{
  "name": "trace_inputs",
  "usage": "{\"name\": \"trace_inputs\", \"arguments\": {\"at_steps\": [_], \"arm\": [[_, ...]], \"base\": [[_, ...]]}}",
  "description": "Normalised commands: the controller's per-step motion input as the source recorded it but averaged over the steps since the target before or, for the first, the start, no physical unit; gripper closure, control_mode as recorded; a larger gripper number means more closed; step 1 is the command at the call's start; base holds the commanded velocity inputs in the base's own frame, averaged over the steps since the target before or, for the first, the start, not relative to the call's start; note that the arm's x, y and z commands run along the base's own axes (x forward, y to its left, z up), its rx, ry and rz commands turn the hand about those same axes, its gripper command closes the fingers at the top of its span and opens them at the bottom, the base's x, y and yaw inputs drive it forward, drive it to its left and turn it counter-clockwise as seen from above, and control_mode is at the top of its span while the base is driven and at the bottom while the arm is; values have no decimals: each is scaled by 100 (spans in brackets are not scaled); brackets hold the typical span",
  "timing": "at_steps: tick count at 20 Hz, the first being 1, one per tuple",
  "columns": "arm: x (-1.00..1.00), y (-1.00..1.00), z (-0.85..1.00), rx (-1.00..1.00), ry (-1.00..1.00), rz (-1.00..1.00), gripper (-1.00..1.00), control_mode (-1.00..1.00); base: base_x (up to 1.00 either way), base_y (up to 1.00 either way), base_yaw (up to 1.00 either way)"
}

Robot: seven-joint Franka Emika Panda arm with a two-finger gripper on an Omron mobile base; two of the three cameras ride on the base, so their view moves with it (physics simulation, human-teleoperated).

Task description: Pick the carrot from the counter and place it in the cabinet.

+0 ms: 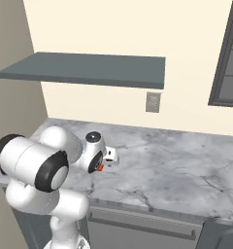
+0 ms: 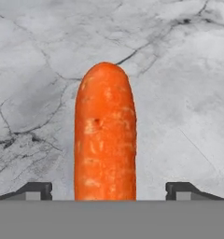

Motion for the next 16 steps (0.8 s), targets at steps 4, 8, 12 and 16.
{"name": "trace_inputs", "arguments": {"at_steps": [4,8,12,16], "arm": [[-10,0,-23,2,6,2,100,-100],[-5,0,11,1,0,7,100,-100],[-36,0,67,0,0,6,100,-100],[-15,-1,100,0,3,5,100,-100]], "base": [[0,0,0],[0,0,0],[0,0,0],[0,0,0]]}}
